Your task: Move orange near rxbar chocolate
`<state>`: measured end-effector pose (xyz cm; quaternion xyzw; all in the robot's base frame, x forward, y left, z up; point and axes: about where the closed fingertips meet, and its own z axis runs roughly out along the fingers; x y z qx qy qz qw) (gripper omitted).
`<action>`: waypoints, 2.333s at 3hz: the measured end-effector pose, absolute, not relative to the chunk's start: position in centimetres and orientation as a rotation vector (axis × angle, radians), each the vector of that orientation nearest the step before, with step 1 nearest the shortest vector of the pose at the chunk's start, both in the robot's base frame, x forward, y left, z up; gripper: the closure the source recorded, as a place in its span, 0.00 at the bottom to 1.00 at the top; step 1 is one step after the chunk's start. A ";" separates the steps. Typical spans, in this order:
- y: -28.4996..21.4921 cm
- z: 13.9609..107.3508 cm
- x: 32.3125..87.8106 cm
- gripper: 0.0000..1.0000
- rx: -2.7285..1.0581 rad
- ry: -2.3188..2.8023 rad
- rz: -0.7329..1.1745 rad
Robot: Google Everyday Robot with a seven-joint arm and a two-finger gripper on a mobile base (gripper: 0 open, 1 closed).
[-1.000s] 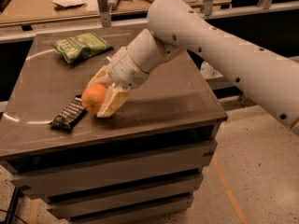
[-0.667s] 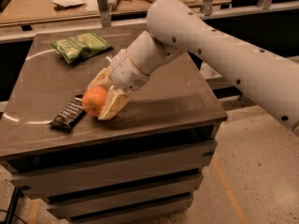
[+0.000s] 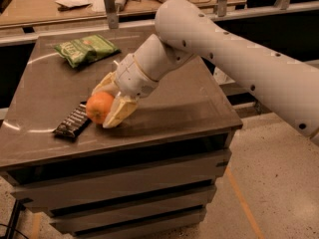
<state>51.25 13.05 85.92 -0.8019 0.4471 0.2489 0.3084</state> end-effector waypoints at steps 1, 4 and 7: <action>13.2 85.9 51.2 0.00 -2.123 1.179 0.660; 8.6 88.0 51.1 0.00 -1.999 1.234 0.653; -1.3 89.5 51.2 0.00 -1.784 1.384 0.624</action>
Offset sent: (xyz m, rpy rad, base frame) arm -0.0008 0.0011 -0.0004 -0.0005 0.0006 0.0027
